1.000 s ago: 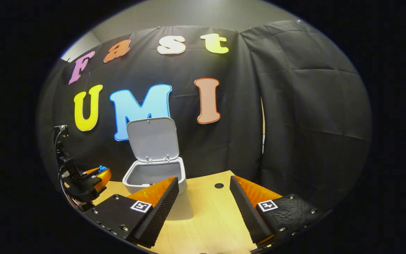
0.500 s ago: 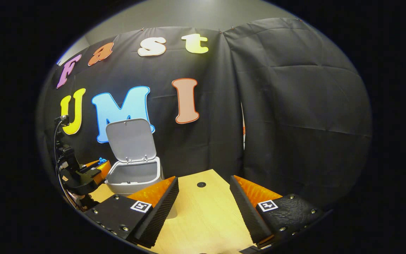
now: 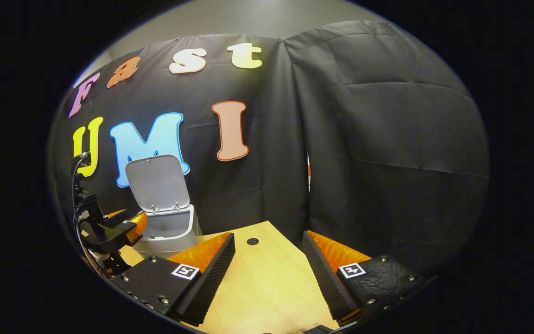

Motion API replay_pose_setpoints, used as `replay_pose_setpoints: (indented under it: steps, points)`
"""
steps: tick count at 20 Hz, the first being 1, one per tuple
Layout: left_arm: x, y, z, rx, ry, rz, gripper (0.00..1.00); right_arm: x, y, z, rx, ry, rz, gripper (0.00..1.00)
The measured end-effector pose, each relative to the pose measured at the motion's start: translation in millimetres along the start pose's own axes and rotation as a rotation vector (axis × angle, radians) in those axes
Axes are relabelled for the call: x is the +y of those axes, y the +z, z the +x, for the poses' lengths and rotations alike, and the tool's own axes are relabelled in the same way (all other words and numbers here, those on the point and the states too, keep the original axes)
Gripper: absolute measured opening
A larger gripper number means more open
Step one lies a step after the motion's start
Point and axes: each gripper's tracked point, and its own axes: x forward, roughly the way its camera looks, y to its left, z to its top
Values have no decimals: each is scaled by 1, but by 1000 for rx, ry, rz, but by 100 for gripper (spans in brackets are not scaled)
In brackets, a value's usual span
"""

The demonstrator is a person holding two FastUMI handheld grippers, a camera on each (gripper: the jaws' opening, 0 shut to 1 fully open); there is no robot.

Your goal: Press the lid of the desktop garbage bin to open it, pick up the crumpled paper on the desktop and throw it into the bin, then pick up the pop can on the desktop and drop it into the bin, and finally close the garbage bin lid.

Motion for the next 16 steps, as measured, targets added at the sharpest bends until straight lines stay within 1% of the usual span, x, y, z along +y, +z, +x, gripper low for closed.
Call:
replay_pose_setpoints:
  steps: [1,7,13,16]
  points:
    - [-1,0,0,0,1,-2,98,0,-1,1,0,4,-2,94]
    - [7,7,-8,-8,25,6,92,8,-5,8,7,41,-9,94]
    - [42,11,-28,-12,85,-6,86,31,-8,10,13,98,-21,94]
    - [59,12,-38,-11,114,-12,86,44,-10,9,15,129,-26,94]
